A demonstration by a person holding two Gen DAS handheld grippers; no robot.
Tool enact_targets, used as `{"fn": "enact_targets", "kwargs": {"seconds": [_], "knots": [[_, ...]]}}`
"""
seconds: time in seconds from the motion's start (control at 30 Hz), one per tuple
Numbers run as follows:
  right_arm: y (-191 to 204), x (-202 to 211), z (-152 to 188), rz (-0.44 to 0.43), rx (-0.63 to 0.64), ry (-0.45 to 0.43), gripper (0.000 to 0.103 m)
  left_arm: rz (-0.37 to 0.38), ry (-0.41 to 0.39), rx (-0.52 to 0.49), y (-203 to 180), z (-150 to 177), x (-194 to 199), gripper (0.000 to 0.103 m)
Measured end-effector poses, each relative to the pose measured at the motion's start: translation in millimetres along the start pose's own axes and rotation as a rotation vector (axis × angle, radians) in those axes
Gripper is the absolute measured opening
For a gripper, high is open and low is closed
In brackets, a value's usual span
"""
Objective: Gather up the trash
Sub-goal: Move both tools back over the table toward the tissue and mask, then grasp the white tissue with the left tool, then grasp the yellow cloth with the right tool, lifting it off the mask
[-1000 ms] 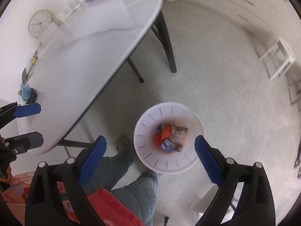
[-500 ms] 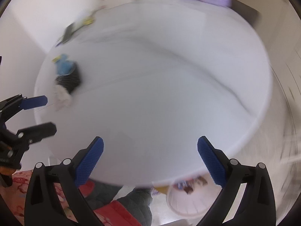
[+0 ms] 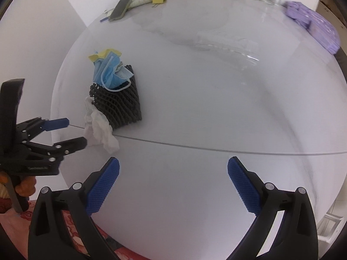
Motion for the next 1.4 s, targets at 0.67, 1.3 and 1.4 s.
{"fn": "enact_targets", "kwargs": {"seconds": [0.67,1.3,1.4], "knots": [[0,-25,-12,-0.011,-0.040,0.040,0.099,0.076,0.050,-0.024,7,1,-39,0.040],[52,-27,-71,-0.093,0.197,-0.025,0.099,0.109,-0.024,-0.010,24,-12,11,0.026],[59,-29,-86,-0.120,0.210,-0.036,0.099,0.110,-0.022,0.012,33,-8,12,0.026]]}}
Point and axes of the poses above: each gripper's, at about its wrist camera, not at the fingertips, and x roughly against the way its jaws point, y to its left, z to its underside, the point moved 3 cm from there along -x, roughly the way its jaws point, and after that the axes turned 7 degrees about -z, right-handed, at the moved point
